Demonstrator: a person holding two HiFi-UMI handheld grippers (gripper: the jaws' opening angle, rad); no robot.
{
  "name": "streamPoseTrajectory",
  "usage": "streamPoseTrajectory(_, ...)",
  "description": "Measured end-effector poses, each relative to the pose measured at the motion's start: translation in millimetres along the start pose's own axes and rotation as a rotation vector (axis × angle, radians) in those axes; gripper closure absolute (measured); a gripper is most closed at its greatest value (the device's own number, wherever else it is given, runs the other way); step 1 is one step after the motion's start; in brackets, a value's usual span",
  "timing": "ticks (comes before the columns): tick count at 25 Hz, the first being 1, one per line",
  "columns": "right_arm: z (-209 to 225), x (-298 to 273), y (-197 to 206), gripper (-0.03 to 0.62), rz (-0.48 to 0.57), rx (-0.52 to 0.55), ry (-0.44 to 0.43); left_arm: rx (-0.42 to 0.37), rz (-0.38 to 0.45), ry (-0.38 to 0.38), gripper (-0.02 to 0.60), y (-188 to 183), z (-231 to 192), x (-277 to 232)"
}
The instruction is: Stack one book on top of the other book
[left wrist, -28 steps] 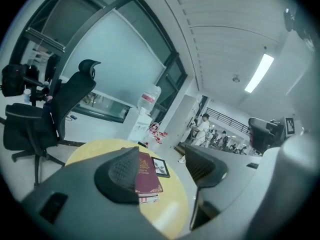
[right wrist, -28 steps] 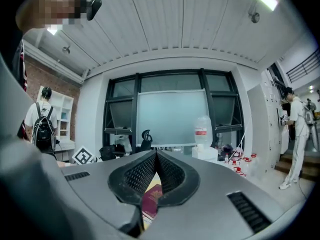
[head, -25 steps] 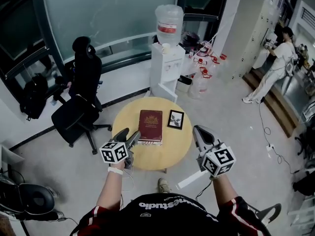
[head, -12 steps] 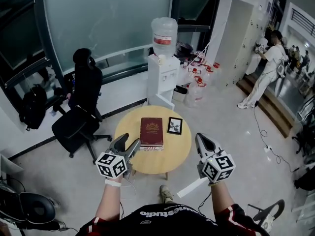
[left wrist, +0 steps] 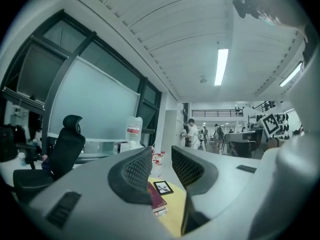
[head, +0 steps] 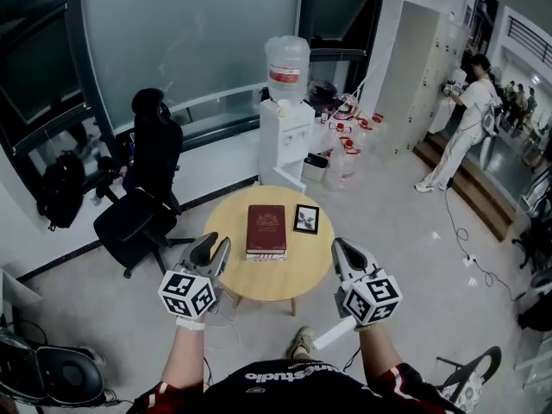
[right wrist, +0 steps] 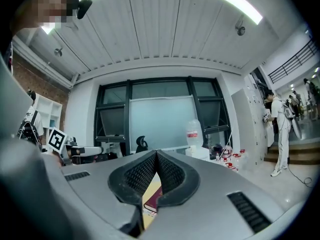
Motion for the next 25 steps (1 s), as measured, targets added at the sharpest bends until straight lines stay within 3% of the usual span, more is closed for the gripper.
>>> streamPoseTrajectory(10,-20,7,-7,0.568,0.027,0.006,-0.031,-0.063,0.053,-0.046,0.52,-25,16,28)
streamPoseTrajectory(17,-20,13,-11,0.569,0.041,0.018,0.001,-0.075,0.085,-0.058,0.562,-34,22,34)
streamPoseTrajectory(25,-22,19,-15,0.569,0.051,0.039,0.02,-0.072,0.092,-0.078,0.565,-36,26,40)
Point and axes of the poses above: the fingertips, and each gripper's own axes: x backward along the fingers, z to its right, y out of its underside, the point moved 2 cm from there along x, backward along the fingers, and after that the axes turned 1 degree about -y, right-handed, at the moved point
